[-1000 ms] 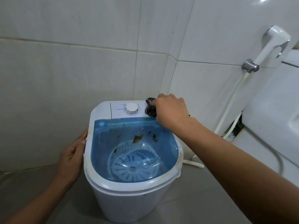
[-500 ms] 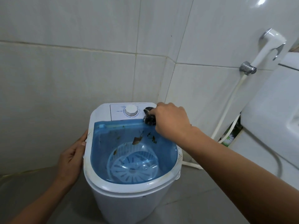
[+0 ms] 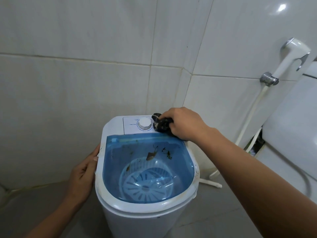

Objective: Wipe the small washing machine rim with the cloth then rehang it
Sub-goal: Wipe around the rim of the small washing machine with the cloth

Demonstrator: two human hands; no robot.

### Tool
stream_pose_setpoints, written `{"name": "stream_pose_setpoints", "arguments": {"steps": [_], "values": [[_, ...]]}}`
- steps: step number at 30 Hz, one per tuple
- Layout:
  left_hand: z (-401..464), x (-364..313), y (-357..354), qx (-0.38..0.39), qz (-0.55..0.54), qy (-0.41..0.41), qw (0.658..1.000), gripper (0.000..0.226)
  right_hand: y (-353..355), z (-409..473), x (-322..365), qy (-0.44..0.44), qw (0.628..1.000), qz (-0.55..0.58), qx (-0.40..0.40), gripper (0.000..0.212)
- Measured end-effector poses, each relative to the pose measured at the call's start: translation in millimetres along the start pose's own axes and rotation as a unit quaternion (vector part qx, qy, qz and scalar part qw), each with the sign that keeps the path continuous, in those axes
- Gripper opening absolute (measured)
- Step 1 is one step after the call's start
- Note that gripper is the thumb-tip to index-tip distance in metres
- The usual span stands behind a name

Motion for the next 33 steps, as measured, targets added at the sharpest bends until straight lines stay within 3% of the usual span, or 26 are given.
{"name": "stream_pose_setpoints", "arguments": {"steps": [2,4,6,10,13,17,22,24,28,33], "values": [[0.7,0.0,-1.4,-0.018,0.001,0.006,1.0,0.059,-1.7,9.9,9.5,-0.009,0.999,-0.03,-0.014,0.05],[0.8,0.1,-4.0,-0.017,-0.001,0.007,1.0,0.051,-6.7,12.5,18.8,-0.003,0.999,-0.045,-0.02,0.048],[-0.1,0.2,-4.9,-0.005,0.006,0.005,1.0,0.043,-12.7,4.9,18.2,0.008,1.0,-0.016,-0.012,0.047],[0.2,0.3,-2.4,-0.007,0.024,0.01,1.0,0.062,-14.4,-8.6,9.4,0.024,0.998,0.047,-0.043,0.046],[0.2,4.7,0.5,-0.011,0.019,0.013,1.0,0.048,-14.4,-1.1,0.4,-0.01,0.997,0.049,-0.052,0.056],[0.5,4.7,1.3,-0.012,0.025,0.013,1.0,0.057,-15.2,2.8,7.8,-0.001,0.998,-0.029,-0.052,0.043],[1.4,12.8,4.4,-0.009,0.028,0.007,1.0,0.036,-30.2,-20.6,17.2,0.048,0.991,-0.114,-0.054,0.042],[-0.2,9.5,3.1,-0.006,0.039,0.008,0.999,0.051,-27.0,-30.2,16.6,0.063,0.988,-0.119,-0.073,0.046],[-1.1,7.1,0.1,-0.017,0.021,0.013,1.0,0.036,-21.1,-12.8,10.2,0.034,0.991,-0.122,-0.049,0.06],[-2.8,4.9,-0.4,-0.02,0.03,0.024,0.999,0.037,-27.1,-14.1,2.6,0.047,0.993,-0.11,-0.016,0.084]]}}
Point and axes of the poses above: each hand's wrist, its own z-axis towards the middle knuckle, its own y-axis out of the back of the hand, x = y × z, the point moved 8 cm from there along z, towards the middle knuckle, and after that the axes turned 10 degrees about x, right-handed, at the moved point
